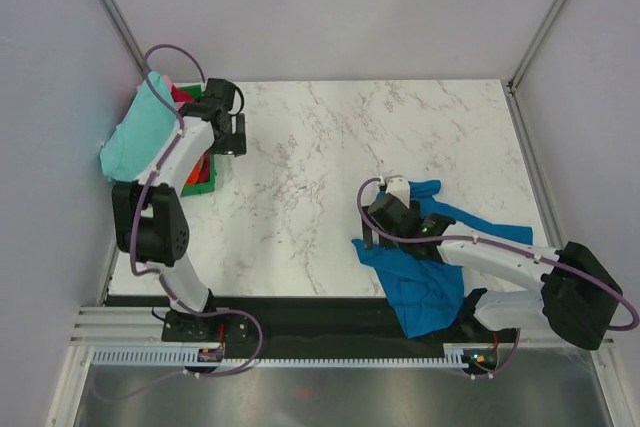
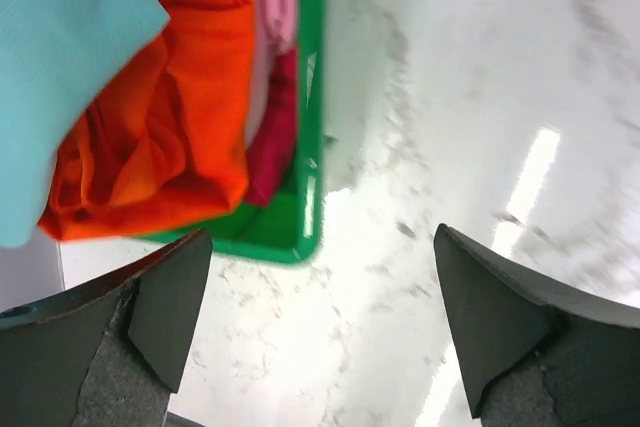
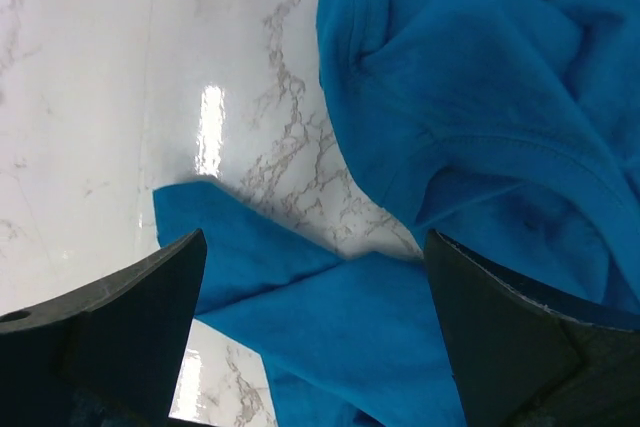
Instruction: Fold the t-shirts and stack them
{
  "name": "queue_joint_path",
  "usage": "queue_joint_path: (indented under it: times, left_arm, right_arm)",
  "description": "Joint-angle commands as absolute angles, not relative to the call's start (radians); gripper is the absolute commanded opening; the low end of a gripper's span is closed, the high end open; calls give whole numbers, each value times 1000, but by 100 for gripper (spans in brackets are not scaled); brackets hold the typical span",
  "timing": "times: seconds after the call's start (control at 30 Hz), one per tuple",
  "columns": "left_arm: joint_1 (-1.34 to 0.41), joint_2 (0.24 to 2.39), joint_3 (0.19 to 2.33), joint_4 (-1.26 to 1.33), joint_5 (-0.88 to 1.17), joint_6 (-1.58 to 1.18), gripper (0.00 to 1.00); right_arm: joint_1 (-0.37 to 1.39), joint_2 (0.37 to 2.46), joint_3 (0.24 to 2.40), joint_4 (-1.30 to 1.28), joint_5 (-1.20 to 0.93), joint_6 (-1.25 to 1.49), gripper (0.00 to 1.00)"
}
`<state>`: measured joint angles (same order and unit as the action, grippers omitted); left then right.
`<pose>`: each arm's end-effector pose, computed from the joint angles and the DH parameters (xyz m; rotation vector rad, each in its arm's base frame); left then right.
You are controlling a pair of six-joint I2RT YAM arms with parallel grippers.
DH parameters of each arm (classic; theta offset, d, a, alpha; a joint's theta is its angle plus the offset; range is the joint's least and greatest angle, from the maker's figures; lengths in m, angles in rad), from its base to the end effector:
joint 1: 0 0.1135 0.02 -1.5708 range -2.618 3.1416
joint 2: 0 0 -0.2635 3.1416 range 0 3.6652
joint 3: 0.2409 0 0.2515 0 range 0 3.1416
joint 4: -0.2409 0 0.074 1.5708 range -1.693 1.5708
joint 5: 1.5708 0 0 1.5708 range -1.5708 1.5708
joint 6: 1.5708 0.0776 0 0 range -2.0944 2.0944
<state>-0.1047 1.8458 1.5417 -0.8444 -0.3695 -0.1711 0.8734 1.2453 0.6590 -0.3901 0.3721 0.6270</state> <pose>0.4033 -0.0142 0.2177 -0.1937 2.6411 0.4118 0.1850 0.1768 0.1568 -0.1613 2.4551 0.1747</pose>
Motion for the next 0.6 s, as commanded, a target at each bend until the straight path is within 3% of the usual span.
queue_joint_path:
  times: [0.0,0.13,0.27,0.4,0.57]
  left_arm:
    - [-225,1610,1487,-853,-381,-233,100]
    - [-384,1501,1367,-836,-315,-333,95]
    - [-558,1441,1119,-680,-104,-423,91]
    - [-692,1453,925,-331,90,-512,87]
    - [-791,1528,778,15,241,-649,81]
  right_arm:
    - [870,1243,753,-431,451,646,98]
    - [841,1284,845,-488,508,611,98]
    - [737,1278,914,-546,541,595,98]
    - [554,1194,920,-563,514,598,98]
    - [505,1088,896,-563,483,589,98]
